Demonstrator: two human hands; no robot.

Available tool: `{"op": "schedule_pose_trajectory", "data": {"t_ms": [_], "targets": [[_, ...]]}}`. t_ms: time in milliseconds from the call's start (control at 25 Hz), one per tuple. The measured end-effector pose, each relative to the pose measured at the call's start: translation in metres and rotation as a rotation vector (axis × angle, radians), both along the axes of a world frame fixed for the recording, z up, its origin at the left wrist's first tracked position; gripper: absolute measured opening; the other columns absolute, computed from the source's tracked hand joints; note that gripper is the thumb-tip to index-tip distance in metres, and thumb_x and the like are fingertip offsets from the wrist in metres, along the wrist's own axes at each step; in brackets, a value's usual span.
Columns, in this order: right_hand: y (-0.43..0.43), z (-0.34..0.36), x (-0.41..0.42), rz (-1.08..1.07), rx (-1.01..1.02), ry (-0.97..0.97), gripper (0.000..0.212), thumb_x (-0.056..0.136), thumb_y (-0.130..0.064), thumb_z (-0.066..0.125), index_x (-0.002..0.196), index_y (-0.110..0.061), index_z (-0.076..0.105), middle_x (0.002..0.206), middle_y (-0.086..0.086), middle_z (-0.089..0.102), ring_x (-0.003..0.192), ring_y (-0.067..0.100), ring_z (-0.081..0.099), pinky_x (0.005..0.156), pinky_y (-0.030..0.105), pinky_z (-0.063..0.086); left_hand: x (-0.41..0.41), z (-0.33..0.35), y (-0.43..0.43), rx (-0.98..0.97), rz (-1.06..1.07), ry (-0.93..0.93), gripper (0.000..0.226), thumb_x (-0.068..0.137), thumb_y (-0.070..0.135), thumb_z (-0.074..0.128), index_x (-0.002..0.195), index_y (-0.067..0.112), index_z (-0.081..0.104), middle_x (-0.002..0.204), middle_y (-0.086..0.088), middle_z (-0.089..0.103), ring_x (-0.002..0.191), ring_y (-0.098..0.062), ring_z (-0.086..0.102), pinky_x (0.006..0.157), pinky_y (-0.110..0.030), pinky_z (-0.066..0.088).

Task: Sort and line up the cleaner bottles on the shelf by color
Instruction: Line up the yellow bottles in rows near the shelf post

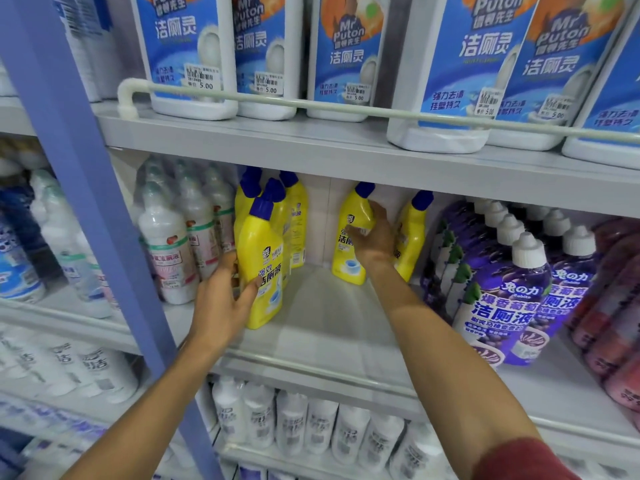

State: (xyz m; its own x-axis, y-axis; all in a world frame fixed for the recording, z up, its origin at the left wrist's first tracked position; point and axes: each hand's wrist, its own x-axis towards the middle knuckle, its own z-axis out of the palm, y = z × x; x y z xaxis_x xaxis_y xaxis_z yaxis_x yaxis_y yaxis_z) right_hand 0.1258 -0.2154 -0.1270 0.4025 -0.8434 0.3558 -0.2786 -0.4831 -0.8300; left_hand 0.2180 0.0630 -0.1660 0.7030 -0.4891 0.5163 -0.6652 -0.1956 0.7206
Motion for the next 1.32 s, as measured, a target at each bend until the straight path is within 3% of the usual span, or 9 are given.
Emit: {"op": "schedule_pose_trajectory", "data": {"t_ms": [240, 320, 600, 760, 880, 1040, 1120, 1200, 1320], "targets": [[0.018, -0.009, 0.028, 0.249, 0.082, -0.015, 0.073, 0.071, -0.042, 0.089, 0.134, -0.033, 0.054, 0.125, -0.005, 0.069, 0.112, 0.022, 0.067, 0.099, 0.042, 0.055, -0.005, -0.002, 0.001, -0.023, 0.025, 0.000, 0.041, 0.093, 0.027, 0.072, 0.129, 0.015, 0.057, 0.114, -0.004, 0.074, 0.099, -0.026, 0.072, 0.084, -0.039, 0.060], [0.032, -0.009, 0.044, 0.275, 0.071, -0.032, 0.073, 0.070, -0.045, 0.088, 0.133, -0.033, 0.053, 0.125, -0.005, 0.069, 0.112, 0.022, 0.067, 0.098, 0.044, 0.055, -0.007, -0.001, 0.002, -0.021, 0.024, 0.002, 0.040, 0.094, 0.022, 0.073, 0.130, 0.014, 0.057, 0.115, -0.004, 0.074, 0.101, -0.025, 0.072, 0.085, -0.039, 0.059], [0.052, -0.013, 0.043, 0.254, 0.101, -0.076, 0.067, 0.075, -0.042, 0.088, 0.133, -0.028, 0.056, 0.124, 0.000, 0.068, 0.112, 0.023, 0.065, 0.098, 0.045, 0.054, -0.015, 0.006, 0.006, -0.001, 0.024, 0.026, 0.046, 0.089, 0.039, 0.066, 0.129, 0.019, 0.055, 0.115, 0.000, 0.073, 0.101, -0.023, 0.072, 0.086, -0.047, 0.061], [0.062, -0.014, -0.021, -0.033, -0.124, -0.408, 0.053, 0.082, -0.025, 0.081, 0.130, -0.021, 0.060, 0.126, -0.001, 0.061, 0.112, 0.015, 0.061, 0.095, 0.038, 0.055, -0.012, 0.006, 0.007, 0.026, -0.012, 0.053, 0.040, 0.096, 0.025, 0.072, 0.130, 0.021, 0.053, 0.118, -0.004, 0.072, 0.104, -0.027, 0.071, 0.089, -0.052, 0.061], [0.033, -0.018, -0.080, -0.309, -0.359, -0.284, 0.057, 0.080, -0.019, 0.077, 0.133, -0.014, 0.056, 0.128, 0.008, 0.057, 0.120, 0.024, 0.053, 0.103, 0.036, 0.045, -0.010, 0.004, 0.004, 0.019, -0.038, 0.091, 0.043, 0.092, 0.039, 0.069, 0.129, 0.025, 0.051, 0.119, -0.003, 0.072, 0.104, -0.027, 0.072, 0.088, -0.053, 0.061], [0.015, -0.028, -0.085, -0.223, -0.082, -0.189, 0.055, 0.080, -0.017, 0.079, 0.128, -0.016, 0.053, 0.114, 0.004, 0.061, 0.107, 0.032, 0.062, 0.093, 0.039, 0.050, -0.018, 0.005, -0.007, 0.023, -0.079, 0.105, 0.048, 0.085, 0.051, 0.063, 0.126, 0.029, 0.052, 0.110, -0.002, 0.074, 0.094, -0.026, 0.074, 0.081, -0.051, 0.063], [0.009, -0.036, -0.085, -0.179, -0.001, -0.195, 0.048, 0.082, -0.020, 0.079, 0.124, -0.020, 0.055, 0.103, -0.003, 0.065, 0.095, 0.026, 0.065, 0.089, 0.041, 0.054, -0.023, 0.005, -0.012, 0.030, -0.114, 0.100, 0.051, 0.084, 0.054, 0.063, 0.126, 0.026, 0.053, 0.105, -0.002, 0.075, 0.091, -0.027, 0.074, 0.077, -0.051, 0.062], [-0.002, -0.044, -0.090, -0.069, 0.024, -0.216, 0.051, 0.081, -0.029, 0.080, 0.125, -0.027, 0.055, 0.107, -0.003, 0.070, 0.098, 0.022, 0.069, 0.091, 0.046, 0.057, -0.025, 0.005, -0.014, 0.023, -0.139, 0.105, 0.054, 0.083, 0.057, 0.062, 0.126, 0.026, 0.053, 0.105, -0.001, 0.075, 0.091, -0.026, 0.074, 0.078, -0.051, 0.062], [-0.004, -0.048, -0.097, 0.168, 0.134, -0.220, 0.054, 0.088, -0.002, 0.077, 0.135, -0.013, 0.052, 0.119, 0.006, 0.070, 0.104, 0.011, 0.072, 0.089, 0.035, 0.060, -0.025, 0.005, -0.015, 0.028, -0.139, 0.102, 0.050, 0.086, 0.049, 0.064, 0.128, 0.024, 0.054, 0.112, 0.000, 0.075, 0.097, -0.023, 0.075, 0.082, -0.048, 0.063]]}}
